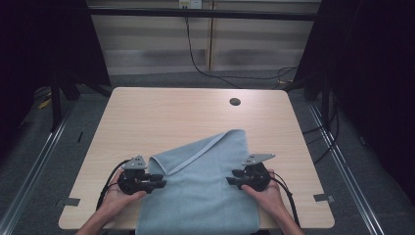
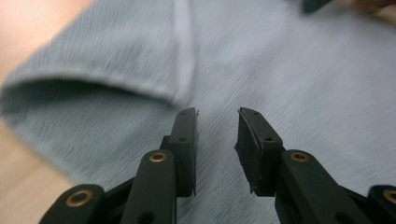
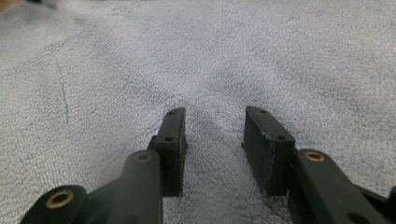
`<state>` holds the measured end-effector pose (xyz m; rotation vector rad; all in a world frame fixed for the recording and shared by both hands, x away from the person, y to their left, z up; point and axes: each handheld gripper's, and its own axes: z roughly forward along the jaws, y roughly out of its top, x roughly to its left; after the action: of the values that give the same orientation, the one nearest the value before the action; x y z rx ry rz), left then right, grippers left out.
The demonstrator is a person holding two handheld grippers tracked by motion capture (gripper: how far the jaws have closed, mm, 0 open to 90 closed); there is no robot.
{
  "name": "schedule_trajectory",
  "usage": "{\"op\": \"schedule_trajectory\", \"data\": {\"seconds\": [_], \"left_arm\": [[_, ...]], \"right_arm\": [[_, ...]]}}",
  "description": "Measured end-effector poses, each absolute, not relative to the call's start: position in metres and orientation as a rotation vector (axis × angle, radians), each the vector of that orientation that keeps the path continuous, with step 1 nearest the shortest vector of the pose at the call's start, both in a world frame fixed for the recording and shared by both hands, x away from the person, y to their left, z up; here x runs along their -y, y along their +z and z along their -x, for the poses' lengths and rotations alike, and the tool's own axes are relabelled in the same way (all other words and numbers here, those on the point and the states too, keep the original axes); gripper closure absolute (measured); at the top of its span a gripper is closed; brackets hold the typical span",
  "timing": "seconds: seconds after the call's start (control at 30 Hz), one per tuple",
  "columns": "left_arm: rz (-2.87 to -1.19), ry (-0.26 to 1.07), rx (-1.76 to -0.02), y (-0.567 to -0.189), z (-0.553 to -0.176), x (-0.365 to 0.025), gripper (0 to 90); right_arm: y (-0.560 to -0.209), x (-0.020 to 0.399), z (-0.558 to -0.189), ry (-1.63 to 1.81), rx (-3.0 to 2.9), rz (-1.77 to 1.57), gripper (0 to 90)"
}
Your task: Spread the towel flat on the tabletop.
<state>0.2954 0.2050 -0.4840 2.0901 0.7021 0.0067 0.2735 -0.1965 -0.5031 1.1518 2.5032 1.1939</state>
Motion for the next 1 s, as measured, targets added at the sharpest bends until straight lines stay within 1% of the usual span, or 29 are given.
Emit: {"op": "schedule_trajectory", "data": {"seconds": [0.13,0.2,0.23,0.27,0.37,0.47,0.5,0.53,0.6,0.67,0.7,0.73,0.77,0.87,1.0], "left_arm": [[-2.052,0.048,-0.709,-0.475,-0.315,-0.200,66.8],[-2.093,0.075,-0.733,-0.480,-0.328,-0.195,64.2],[-2.089,0.067,-0.752,-0.485,-0.334,-0.194,61.9],[-2.096,0.065,-0.758,-0.490,-0.338,-0.193,61.6],[-2.146,0.064,-0.738,-0.501,-0.339,-0.187,55.5],[-2.188,0.124,-0.704,-0.501,-0.333,-0.180,51.5],[-2.198,0.134,-0.697,-0.501,-0.331,-0.179,47.3],[-2.221,0.173,-0.681,-0.501,-0.329,-0.177,47.2],[-2.246,0.234,-0.668,-0.500,-0.328,-0.176,55.4],[-2.255,0.270,-0.680,-0.499,-0.331,-0.178,70.8],[-2.237,0.265,-0.695,-0.499,-0.333,-0.180,78.2],[-2.219,0.246,-0.709,-0.498,-0.336,-0.182,81.8],[-2.193,0.192,-0.740,-0.497,-0.341,-0.185,82.2],[-2.093,0.128,-0.789,-0.488,-0.354,-0.194,82.6],[-1.993,0.150,-0.875,-0.466,-0.383,-0.200,82.5]], "right_arm": [[-0.504,0.197,-0.275,1.214,-2.504,-1.163,59.5],[-0.504,0.197,-0.275,1.215,-2.502,-1.163,59.3],[-0.503,0.197,-0.275,1.214,-2.504,-1.168,59.2],[-0.503,0.197,-0.275,1.214,-2.504,-1.173,59.2],[-0.504,0.197,-0.275,1.216,-2.505,-1.163,59.0],[-0.504,0.198,-0.276,1.223,-2.506,-1.165,58.9],[-0.504,0.198,-0.276,1.221,-2.507,-1.166,58.5],[-0.504,0.198,-0.275,1.219,-2.506,-1.166,58.4],[-0.504,0.197,-0.275,1.216,-2.507,-1.161,58.3],[-0.503,0.197,-0.275,1.215,-2.509,-1.164,58.3],[-0.504,0.197,-0.276,1.218,-2.509,-1.160,58.3],[-0.504,0.197,-0.276,1.219,-2.510,-1.160,58.3],[-0.504,0.197,-0.276,1.218,-2.512,-1.159,58.3],[-0.504,0.198,-0.276,1.221,-2.514,-1.157,58.3],[-0.504,0.198,-0.277,1.233,-2.513,-1.166,58.4]]}}
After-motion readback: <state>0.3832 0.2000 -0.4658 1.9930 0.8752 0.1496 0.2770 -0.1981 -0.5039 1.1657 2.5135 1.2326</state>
